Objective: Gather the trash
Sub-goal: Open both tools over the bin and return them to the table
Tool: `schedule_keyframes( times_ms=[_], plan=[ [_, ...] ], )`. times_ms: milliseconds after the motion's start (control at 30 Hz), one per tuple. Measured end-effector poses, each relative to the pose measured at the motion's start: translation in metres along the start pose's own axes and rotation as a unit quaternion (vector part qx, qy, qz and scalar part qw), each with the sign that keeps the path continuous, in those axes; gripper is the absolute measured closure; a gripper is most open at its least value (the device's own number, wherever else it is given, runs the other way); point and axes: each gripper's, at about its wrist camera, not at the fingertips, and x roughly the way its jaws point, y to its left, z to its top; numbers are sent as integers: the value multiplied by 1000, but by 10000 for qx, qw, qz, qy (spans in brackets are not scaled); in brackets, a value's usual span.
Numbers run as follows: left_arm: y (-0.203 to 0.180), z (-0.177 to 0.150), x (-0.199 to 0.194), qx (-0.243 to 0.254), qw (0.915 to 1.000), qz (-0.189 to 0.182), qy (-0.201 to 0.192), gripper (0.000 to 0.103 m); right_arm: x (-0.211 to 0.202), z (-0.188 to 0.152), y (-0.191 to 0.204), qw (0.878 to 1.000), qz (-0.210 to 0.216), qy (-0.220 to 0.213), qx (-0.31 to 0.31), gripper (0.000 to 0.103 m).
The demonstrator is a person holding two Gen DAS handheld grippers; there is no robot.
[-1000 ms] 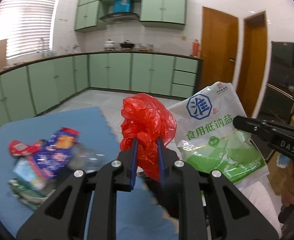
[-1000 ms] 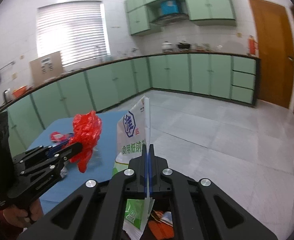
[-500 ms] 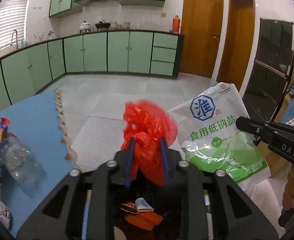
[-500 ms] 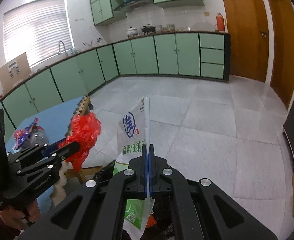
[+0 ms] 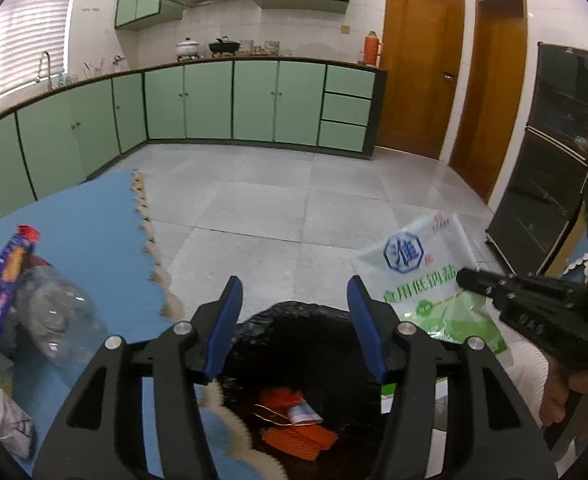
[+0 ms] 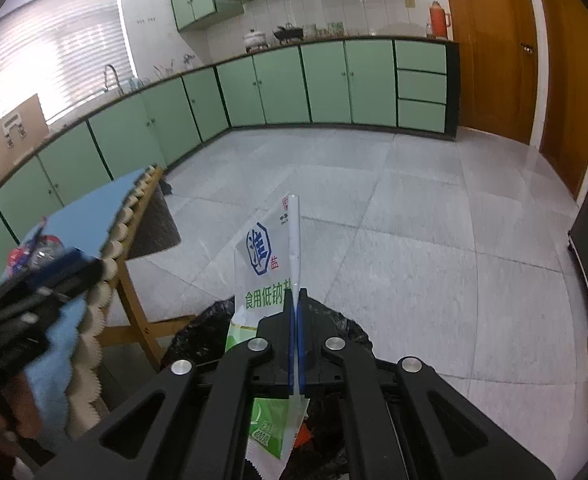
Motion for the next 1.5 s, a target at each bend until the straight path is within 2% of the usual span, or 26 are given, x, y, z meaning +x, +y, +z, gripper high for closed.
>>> schedule_keyframes(
  times_ms=[67,100,133,233,267,367,400,533,567,600,700,833,1000,1100,1267,1500],
  plan=[
    [6,2,-4,-51,10000,50,-15,47,13,-3,-1,9998,-34,201,5,94],
    [11,2,-8,-90,9999,104,-30,46,17,-5,-1,9996,-65,283,13,83],
    [13,3,-10,-111,9998,141,-41,45,21,-7,-1,9994,-107,336,23,78],
    [24,4,-19,-212,9993,280,-82,43,19,-10,4,9994,-120,324,-32,71],
    [29,5,-23,-258,9991,328,-106,42,18,-10,5,9995,-107,310,-45,66],
    [39,8,-36,-336,9982,460,-175,38,9,-7,12,9998,-75,173,-97,54],
    [41,9,-40,-339,9980,501,-197,37,5,-5,15,9998,-70,114,-123,45],
    [55,14,-63,-399,9960,720,-338,33,-15,6,32,9997,0,-185,-167,23],
    [58,14,-70,-412,9953,785,-381,32,-19,8,38,9995,11,-262,-189,14],
    [63,13,-79,-420,9942,884,-436,31,-25,11,46,9990,13,-381,-230,10],
    [77,9,-100,-460,9910,1133,-538,28,-35,17,68,9974,198,-582,-382,6],
    [97,-3,-125,-511,9850,1547,-567,27,-46,20,106,9934,571,-824,-564,6],
    [129,-17,-150,-686,9759,2007,-515,27,-50,16,148,9876,992,-943,-772,6],
    [150,-30,-165,-761,9677,2347,-520,27,-48,15,176,9834,1234,-925,-959,6],
    [178,-45,-179,-958,9602,2591,-401,27,-41,11,218,9758,1610,-840,-1216,6],
    [192,-69,-182,-1192,9588,2571,-178,27,-38,-5,253,9691,1757,-770,-1549,6]
  ],
)
